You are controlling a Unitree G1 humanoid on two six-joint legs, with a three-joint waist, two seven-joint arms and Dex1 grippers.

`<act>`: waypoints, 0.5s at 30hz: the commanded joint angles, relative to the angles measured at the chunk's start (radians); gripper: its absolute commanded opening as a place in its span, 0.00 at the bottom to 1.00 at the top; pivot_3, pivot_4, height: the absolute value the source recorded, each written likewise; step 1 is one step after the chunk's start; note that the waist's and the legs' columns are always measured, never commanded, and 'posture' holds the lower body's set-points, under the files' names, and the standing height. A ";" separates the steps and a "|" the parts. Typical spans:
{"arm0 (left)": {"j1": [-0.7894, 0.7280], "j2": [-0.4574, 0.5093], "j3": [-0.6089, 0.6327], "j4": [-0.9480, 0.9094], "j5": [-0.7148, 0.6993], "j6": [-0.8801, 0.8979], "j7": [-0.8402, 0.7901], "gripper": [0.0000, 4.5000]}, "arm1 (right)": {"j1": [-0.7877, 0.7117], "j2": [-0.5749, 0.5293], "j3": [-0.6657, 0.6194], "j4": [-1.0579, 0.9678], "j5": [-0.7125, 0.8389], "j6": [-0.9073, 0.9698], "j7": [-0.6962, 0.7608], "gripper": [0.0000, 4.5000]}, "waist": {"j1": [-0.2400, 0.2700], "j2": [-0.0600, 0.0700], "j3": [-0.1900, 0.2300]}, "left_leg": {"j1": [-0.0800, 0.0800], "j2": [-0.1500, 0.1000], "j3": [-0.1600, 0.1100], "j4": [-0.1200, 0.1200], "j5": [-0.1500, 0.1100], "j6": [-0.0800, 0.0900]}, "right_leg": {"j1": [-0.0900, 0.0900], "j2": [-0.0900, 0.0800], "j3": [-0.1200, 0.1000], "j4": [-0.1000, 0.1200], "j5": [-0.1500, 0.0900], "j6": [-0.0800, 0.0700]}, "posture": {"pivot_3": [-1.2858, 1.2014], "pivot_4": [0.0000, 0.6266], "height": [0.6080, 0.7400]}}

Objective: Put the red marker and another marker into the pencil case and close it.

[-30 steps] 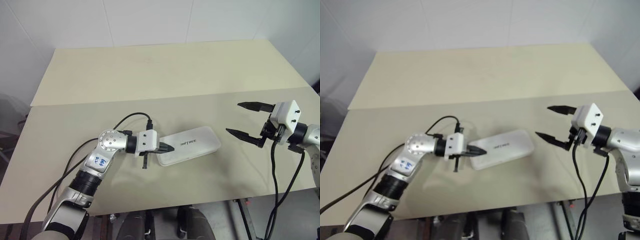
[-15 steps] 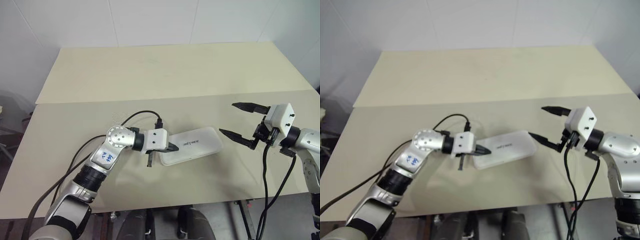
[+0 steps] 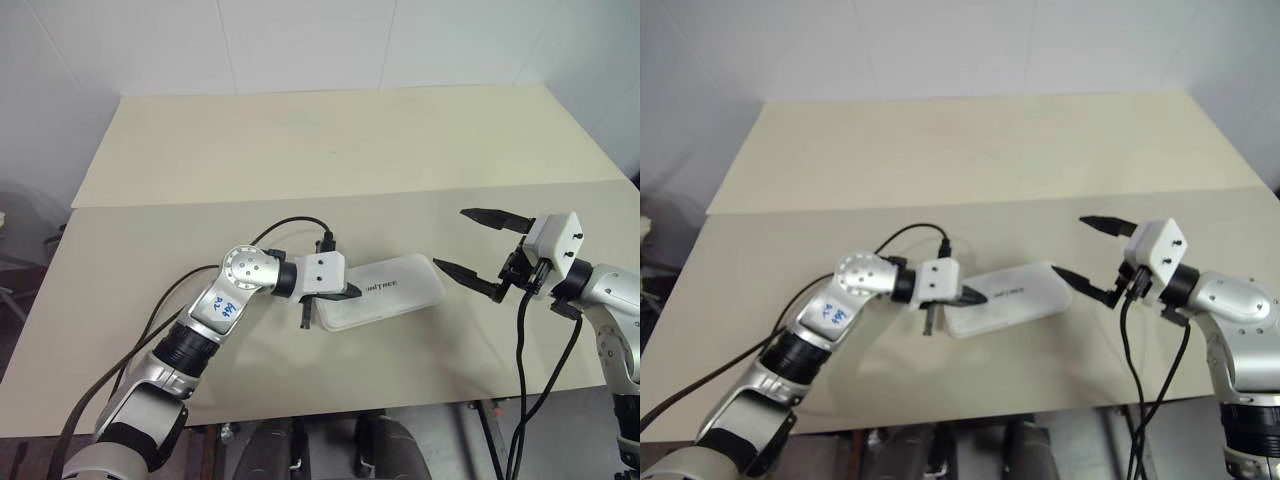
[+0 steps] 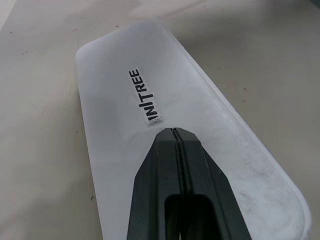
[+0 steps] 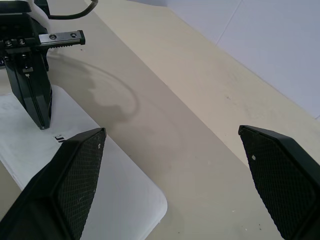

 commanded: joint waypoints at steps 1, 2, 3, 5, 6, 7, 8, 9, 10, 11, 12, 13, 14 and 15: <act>0.050 0.015 0.096 -0.022 -0.059 -0.001 0.027 0.00 | -0.024 0.013 0.000 -0.008 0.017 0.000 -0.002 1.00 | -0.005 0.000 0.000 | 0.000 0.000 0.000 0.000 0.001 0.002 | 0.000 0.000 0.000 0.000 0.000 0.000 | 0.52 0.24 1.00; 0.065 0.023 0.117 -0.029 -0.073 -0.022 0.025 0.00 | -0.030 0.017 0.006 0.000 0.014 -0.002 0.001 1.00 | -0.007 0.000 0.000 | 0.000 0.000 0.000 -0.001 0.002 0.004 | -0.001 0.000 0.000 0.000 0.000 0.000 | 0.52 0.24 1.00; 0.079 0.031 0.137 -0.036 -0.084 -0.047 0.023 0.00 | -0.036 0.021 0.012 0.010 0.012 -0.003 0.003 1.00 | -0.008 0.000 0.000 | 0.000 0.000 0.000 -0.001 0.002 0.003 | -0.001 0.000 0.000 0.000 0.000 0.000 | 0.52 0.24 1.00; 0.105 0.035 0.180 -0.059 -0.122 -0.044 0.027 0.00 | -0.050 0.027 0.022 0.034 0.008 -0.009 0.011 1.00 | -0.008 0.000 0.000 | 0.000 0.000 0.000 -0.002 0.003 0.003 | -0.002 0.000 0.000 0.000 0.000 0.000 | 0.52 0.24 1.00; 0.117 0.032 0.207 -0.070 -0.141 -0.038 0.037 0.00 | -0.057 0.030 0.027 0.045 0.006 -0.013 0.016 1.00 | -0.007 0.000 0.000 | 0.000 0.000 0.000 -0.002 0.003 0.003 | -0.002 0.000 0.000 0.000 0.000 0.000 | 0.52 0.24 1.00; 0.129 0.032 0.233 -0.078 -0.156 -0.037 0.048 0.00 | -0.064 0.033 0.031 0.058 0.003 -0.017 0.021 1.00 | -0.006 0.000 0.000 | 0.000 0.000 0.000 -0.002 0.003 0.003 | -0.002 0.000 0.000 -0.001 0.000 0.000 | 0.52 0.24 1.00; 0.146 0.044 0.260 -0.085 -0.164 -0.048 0.054 0.04 | -0.073 0.038 0.038 0.070 0.000 -0.020 0.024 1.00 | -0.004 0.000 0.000 | -0.001 0.000 0.000 -0.002 0.003 0.003 | -0.002 0.000 0.000 -0.001 0.000 0.000 | 0.52 0.24 1.00; 0.163 0.051 0.287 -0.095 -0.180 -0.054 0.056 0.09 | -0.081 0.043 0.045 0.082 -0.003 -0.023 0.027 1.00 | -0.003 0.000 0.000 | -0.001 0.000 0.000 -0.002 0.003 0.003 | -0.001 0.000 0.000 -0.001 0.000 0.000 | 0.52 0.24 1.00; 0.181 0.062 0.314 -0.108 -0.199 -0.056 0.054 0.14 | -0.088 0.047 0.050 0.094 -0.006 -0.028 0.029 1.00 | -0.003 0.000 0.000 | -0.001 0.000 0.000 -0.002 0.002 0.003 | -0.001 0.000 0.000 -0.002 0.000 0.000 | 0.52 0.24 1.00; 0.196 0.067 0.342 -0.116 -0.215 -0.066 0.057 0.21 | -0.094 0.051 0.055 0.105 -0.009 -0.032 0.031 1.00 | -0.003 0.000 0.000 | -0.001 0.000 0.000 -0.002 0.002 0.003 | -0.002 0.000 0.000 -0.002 0.000 0.000 | 0.52 0.24 1.00; 0.205 0.070 0.359 -0.122 -0.226 -0.072 0.061 0.29 | -0.099 0.053 0.058 0.113 -0.010 -0.035 0.033 1.00 | -0.003 0.000 0.000 | -0.001 0.000 0.000 -0.003 0.002 0.003 | -0.002 0.000 0.000 -0.003 0.000 0.000 | 0.52 0.24 1.00; 0.219 0.077 0.372 -0.137 -0.252 -0.056 0.047 0.35 | -0.105 0.055 0.059 0.126 -0.010 -0.039 0.038 1.00 | -0.002 0.000 0.000 | -0.001 0.000 0.000 -0.004 0.002 0.003 | -0.002 0.000 0.000 -0.003 0.000 0.000 | 0.52 0.24 1.00; 0.234 0.085 0.392 -0.147 -0.269 -0.052 0.044 0.44 | -0.111 0.054 0.060 0.141 -0.008 -0.039 0.046 1.00 | -0.001 0.000 0.000 | -0.001 0.000 0.000 -0.004 0.002 0.003 | -0.002 0.000 -0.001 -0.004 0.000 0.000 | 0.52 0.24 1.00; 0.253 0.093 0.412 -0.157 -0.290 -0.049 0.036 0.52 | -0.117 0.055 0.061 0.154 -0.008 -0.040 0.053 1.00 | -0.003 0.000 0.000 | -0.001 0.000 0.000 -0.004 0.002 0.003 | -0.002 0.000 -0.001 -0.004 0.000 0.000 | 0.52 0.24 1.00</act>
